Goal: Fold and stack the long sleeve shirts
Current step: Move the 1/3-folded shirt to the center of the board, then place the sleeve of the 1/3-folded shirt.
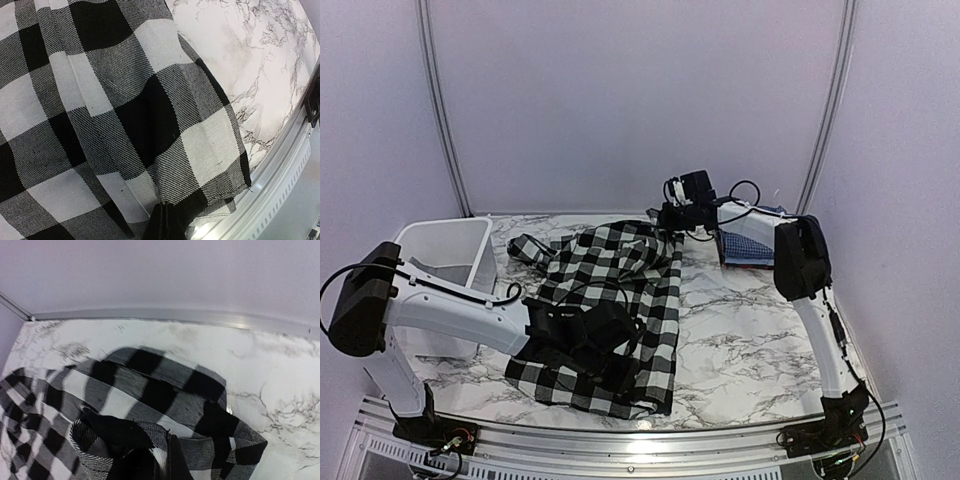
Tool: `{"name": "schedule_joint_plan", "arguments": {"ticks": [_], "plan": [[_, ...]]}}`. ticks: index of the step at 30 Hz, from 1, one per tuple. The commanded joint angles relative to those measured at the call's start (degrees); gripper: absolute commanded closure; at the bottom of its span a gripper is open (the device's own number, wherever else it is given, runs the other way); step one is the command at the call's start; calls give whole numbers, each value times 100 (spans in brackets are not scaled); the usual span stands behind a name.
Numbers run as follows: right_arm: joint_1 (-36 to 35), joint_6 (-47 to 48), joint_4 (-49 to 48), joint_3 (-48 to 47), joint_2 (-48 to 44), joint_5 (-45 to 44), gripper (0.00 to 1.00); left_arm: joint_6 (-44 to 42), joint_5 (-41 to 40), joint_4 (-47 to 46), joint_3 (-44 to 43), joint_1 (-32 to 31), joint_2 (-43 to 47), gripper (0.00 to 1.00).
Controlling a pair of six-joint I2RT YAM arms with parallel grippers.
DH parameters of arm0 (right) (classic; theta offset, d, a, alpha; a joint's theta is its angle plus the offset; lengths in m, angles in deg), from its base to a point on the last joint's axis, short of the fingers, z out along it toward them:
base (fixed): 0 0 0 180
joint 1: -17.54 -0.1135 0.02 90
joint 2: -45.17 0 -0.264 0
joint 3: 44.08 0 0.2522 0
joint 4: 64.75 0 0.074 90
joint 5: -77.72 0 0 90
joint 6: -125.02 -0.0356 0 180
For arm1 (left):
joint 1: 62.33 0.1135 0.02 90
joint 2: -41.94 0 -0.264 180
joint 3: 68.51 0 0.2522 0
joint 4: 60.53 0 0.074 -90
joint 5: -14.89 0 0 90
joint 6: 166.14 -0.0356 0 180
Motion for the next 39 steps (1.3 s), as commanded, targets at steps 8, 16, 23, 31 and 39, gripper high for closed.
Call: {"name": "schedule_joint_plan", "arguments": {"ticks": [8, 16, 23, 31, 39], "plan": [[-398, 206, -1291, -257, -1772, 283, 100, -30, 84, 96, -152, -14, -115, 100], [-536, 247, -1576, -270, -1827, 479, 100, 56, 126, 97, -80, -31, 11, 100], [-695, 247, -1824, -570, -1677, 577, 100, 191, 139, 105, 5, -91, 21, 100], [-860, 264, -1918, -675, -1593, 571, 100, 321, 86, 134, 105, -102, 98, 100], [-896, 258, -1884, -944, -1474, 570, 100, 399, 23, 281, 138, -102, 258, 100]]}}
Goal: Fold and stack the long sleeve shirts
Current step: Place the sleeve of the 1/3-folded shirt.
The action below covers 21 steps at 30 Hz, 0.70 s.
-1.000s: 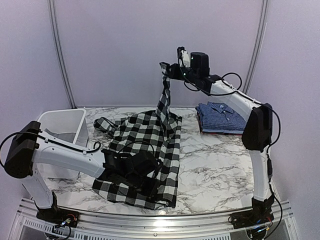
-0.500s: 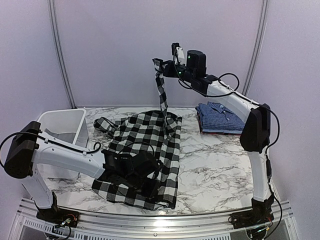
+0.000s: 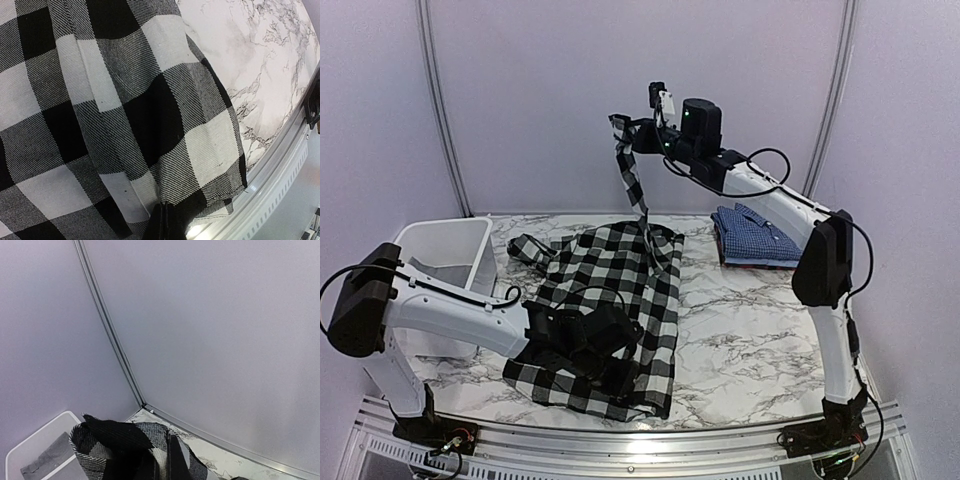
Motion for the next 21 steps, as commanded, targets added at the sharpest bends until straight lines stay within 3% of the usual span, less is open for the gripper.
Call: {"name": "schedule_joint_plan", "arguments": {"ticks": [1, 10, 21], "plan": [[-42, 36, -193, -307, 78, 49, 100, 60, -26, 276, 81, -33, 289, 100], [-133, 29, -199, -315, 141, 51, 100, 68, 12, 354, 174, -33, 549, 100], [-232, 43, -84, -285, 204, 51, 100, 71, 125, 362, 325, -48, 144, 100]]}}
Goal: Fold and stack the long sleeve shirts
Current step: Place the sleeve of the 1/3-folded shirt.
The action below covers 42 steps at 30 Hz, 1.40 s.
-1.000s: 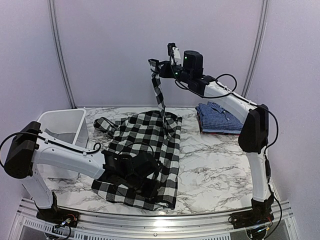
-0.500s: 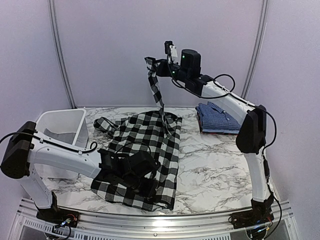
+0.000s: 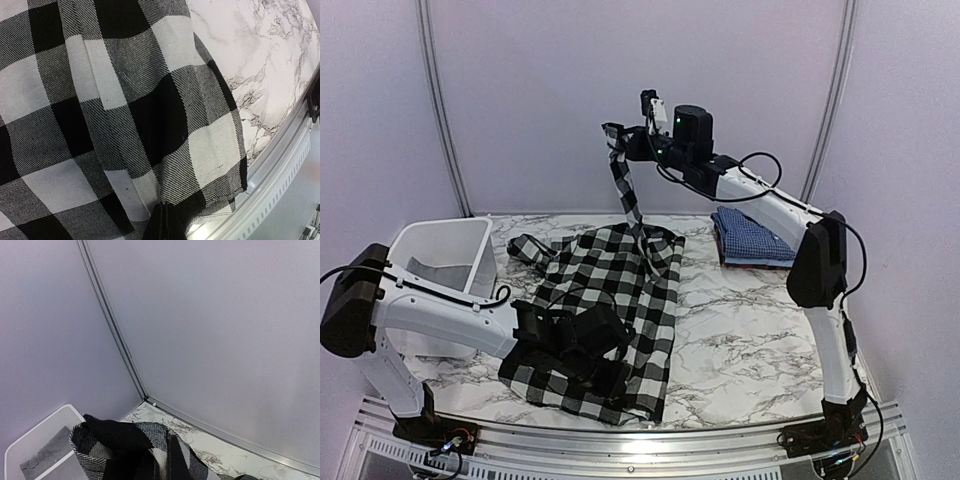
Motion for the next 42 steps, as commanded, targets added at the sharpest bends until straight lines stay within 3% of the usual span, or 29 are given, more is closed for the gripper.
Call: {"name": "schedule_joint_plan", "arguments": {"ticks": [1, 6, 12, 16, 21, 33, 37, 42], "plan": [[-106, 46, -43, -238, 21, 31, 100, 14, 106, 203, 70, -48, -229, 98], [-183, 228, 56, 59, -159, -200, 100, -62, -39, 220, 56, -39, -75, 69], [-330, 527, 474, 713, -612, -1079, 100, -108, -261, 311, -24, 23, 229, 53], [-573, 792, 1030, 959, -935, -2572, 100, -160, -481, 403, -148, 146, 433, 50], [-755, 890, 905, 2245, -1794, -3576, 100, -112, -598, 418, -198, 556, 578, 50], [-1209, -148, 914, 5645, -3634, -3961, 100, -268, -193, 187, -759, 1503, 241, 49], [-1503, -685, 735, 6359, -3728, -3723, 100, -105, 311, -366, -797, 1726, -60, 49], [-1670, -1023, 788, 6581, -3748, -3834, 100, 499, 914, -1345, -740, 2071, -508, 50]]}}
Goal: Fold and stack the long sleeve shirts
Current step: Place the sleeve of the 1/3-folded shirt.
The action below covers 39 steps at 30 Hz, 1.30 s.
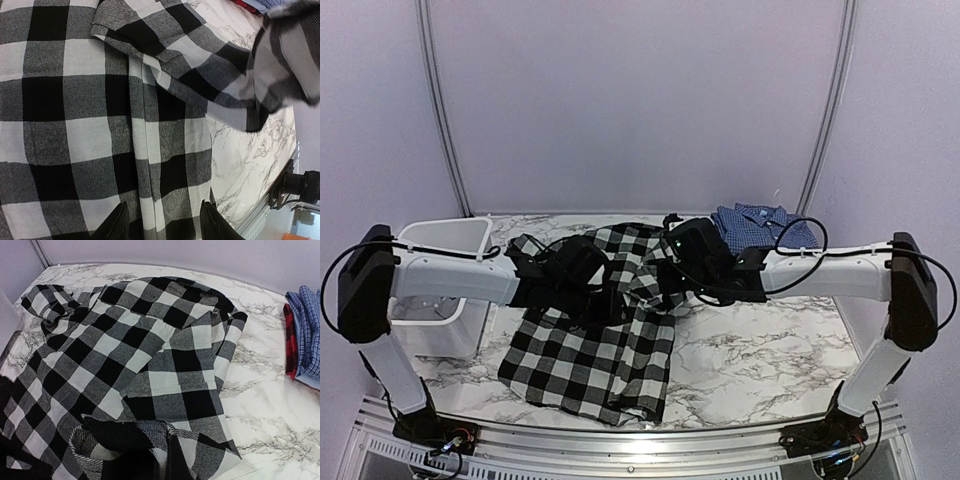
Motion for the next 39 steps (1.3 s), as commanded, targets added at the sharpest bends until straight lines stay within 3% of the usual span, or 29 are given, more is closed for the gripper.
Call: {"name": "schedule_joint_plan", "arguments": {"ticks": [1, 4, 11, 15, 26, 32, 39], "plan": [[-89, -506, -132, -29, -146, -82, 100, 666, 709, -1268, 67, 335, -365, 50], [-93, -462, -300, 61, -243, -89, 100, 1302, 985, -2241, 387, 549, -512, 45], [-91, -525, -336, -79, -168, 15, 100, 1710, 510, -2186, -103, 709, -1101, 43], [-92, -610, -423, -52, -242, 38, 100, 2071, 512, -2229, -258, 868, -1555, 47], [-93, -600, -494, 40, -324, 84, 100, 2098, 466, -2080, -1155, 988, -2255, 60], [-90, -553, -465, -25, -324, 48, 100, 2138, 500, -1890, -1308, 990, -2470, 72], [-93, -539, -407, 23, -332, 9, 100, 2170, 327, -1721, -1000, 993, -2226, 72]]}}
